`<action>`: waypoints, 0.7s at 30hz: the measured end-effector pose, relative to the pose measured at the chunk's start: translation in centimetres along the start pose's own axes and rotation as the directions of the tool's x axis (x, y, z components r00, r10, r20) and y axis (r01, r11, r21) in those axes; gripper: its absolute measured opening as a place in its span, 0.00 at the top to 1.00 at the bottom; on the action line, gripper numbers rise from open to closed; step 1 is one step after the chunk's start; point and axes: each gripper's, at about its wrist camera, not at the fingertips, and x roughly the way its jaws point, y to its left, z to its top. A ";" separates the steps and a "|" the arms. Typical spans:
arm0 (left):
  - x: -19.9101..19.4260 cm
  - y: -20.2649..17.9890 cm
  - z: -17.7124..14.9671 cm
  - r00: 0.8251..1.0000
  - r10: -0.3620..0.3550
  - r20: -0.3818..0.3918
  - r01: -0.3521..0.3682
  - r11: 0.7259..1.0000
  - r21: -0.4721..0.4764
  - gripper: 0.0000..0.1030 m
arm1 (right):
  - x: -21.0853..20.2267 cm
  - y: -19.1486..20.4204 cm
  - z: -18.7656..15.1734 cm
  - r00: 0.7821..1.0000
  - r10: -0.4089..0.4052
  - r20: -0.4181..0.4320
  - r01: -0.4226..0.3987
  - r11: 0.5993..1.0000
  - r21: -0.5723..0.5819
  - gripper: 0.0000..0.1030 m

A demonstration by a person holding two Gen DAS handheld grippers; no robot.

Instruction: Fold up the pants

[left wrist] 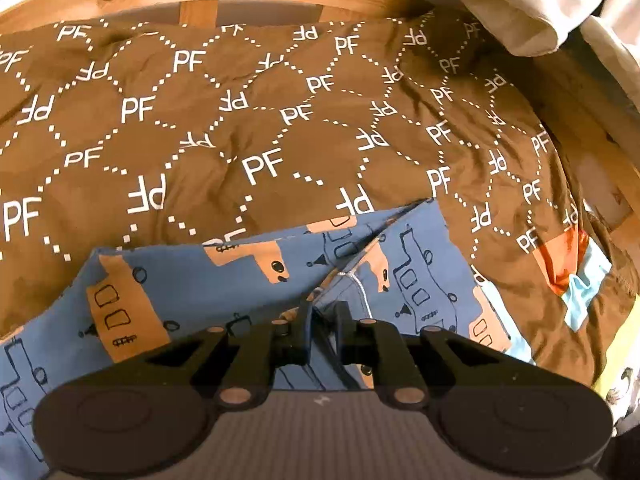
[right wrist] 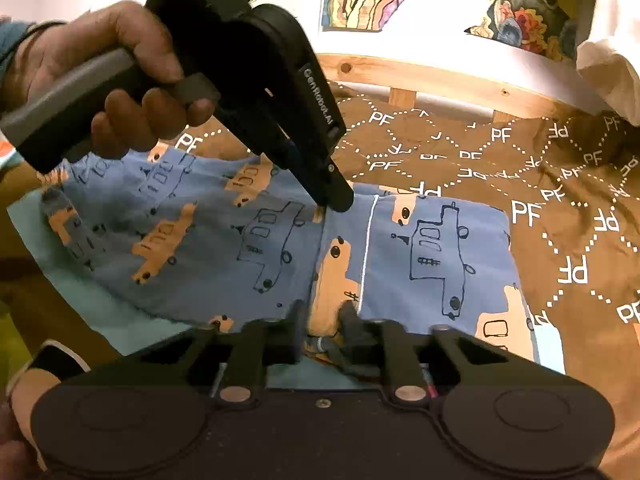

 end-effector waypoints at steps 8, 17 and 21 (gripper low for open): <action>-0.3 0.3 0.1 1.000 -0.003 -0.017 0.003 1.000 0.012 0.84 | -0.5 0.7 0.7 0.999 0.037 0.000 -0.037 0.999 -0.030 0.85; 0.5 2.9 -1.1 0.999 -0.027 -0.036 0.023 0.992 -0.122 0.50 | -0.4 2.8 0.0 1.000 -0.003 0.001 0.003 0.983 -0.182 0.55; 1.5 3.0 -1.2 0.999 -0.030 -0.039 0.023 0.987 -0.158 0.51 | 0.0 2.8 -0.4 0.999 -0.040 -0.005 0.039 0.979 -0.198 0.63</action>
